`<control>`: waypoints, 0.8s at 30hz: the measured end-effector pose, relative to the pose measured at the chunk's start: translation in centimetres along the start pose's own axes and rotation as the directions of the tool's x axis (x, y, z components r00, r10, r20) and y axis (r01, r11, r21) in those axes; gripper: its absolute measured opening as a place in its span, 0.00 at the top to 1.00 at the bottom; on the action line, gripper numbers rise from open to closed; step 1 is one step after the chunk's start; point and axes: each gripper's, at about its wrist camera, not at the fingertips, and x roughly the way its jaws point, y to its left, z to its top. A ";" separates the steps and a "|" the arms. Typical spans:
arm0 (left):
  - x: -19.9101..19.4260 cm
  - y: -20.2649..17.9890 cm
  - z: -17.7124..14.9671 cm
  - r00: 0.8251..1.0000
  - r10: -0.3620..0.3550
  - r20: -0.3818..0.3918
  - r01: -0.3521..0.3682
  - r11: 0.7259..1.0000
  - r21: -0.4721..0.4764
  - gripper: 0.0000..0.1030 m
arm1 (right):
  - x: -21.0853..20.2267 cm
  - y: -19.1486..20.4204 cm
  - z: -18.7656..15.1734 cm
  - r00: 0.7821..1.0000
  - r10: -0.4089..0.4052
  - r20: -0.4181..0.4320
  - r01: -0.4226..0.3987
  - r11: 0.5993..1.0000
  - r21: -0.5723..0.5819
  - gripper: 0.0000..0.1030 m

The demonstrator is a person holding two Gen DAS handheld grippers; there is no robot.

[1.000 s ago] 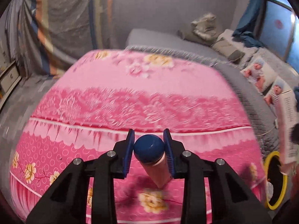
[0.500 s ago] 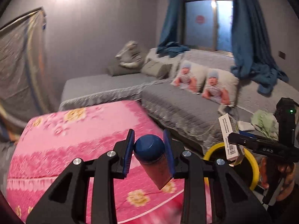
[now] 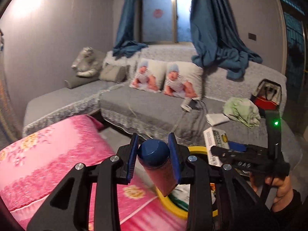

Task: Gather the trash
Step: 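Carry the medicine box and lotion tube over the bin and open both grippers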

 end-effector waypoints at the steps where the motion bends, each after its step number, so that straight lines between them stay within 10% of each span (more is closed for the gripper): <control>1: 0.8 -0.4 -0.1 1.000 -0.022 -0.015 0.022 1.000 0.003 0.71 | 0.4 -0.5 -0.3 1.000 -0.029 -0.009 0.029 1.000 0.008 0.35; 7: 7.4 -1.6 -1.4 0.986 -0.112 -0.120 0.112 0.994 -0.008 0.68 | 2.7 -2.5 -1.6 0.989 -0.130 -0.071 0.133 0.990 0.035 0.34; 10: 7.8 -1.2 -1.4 0.991 -0.093 -0.092 0.090 0.995 -0.037 0.26 | 2.7 -4.0 -1.6 0.976 -0.204 -0.080 0.210 0.975 0.072 0.30; 17: 3.3 2.2 -1.6 0.999 -0.035 0.004 0.035 0.990 -0.134 0.08 | -0.3 -3.6 -1.4 0.958 -0.286 -0.012 0.286 0.955 0.083 0.07; 24: -4.3 7.9 -3.7 0.988 0.131 0.081 -0.111 0.971 -0.210 0.08 | 0.4 1.7 -2.6 0.891 -0.445 0.088 0.448 0.894 -0.021 0.08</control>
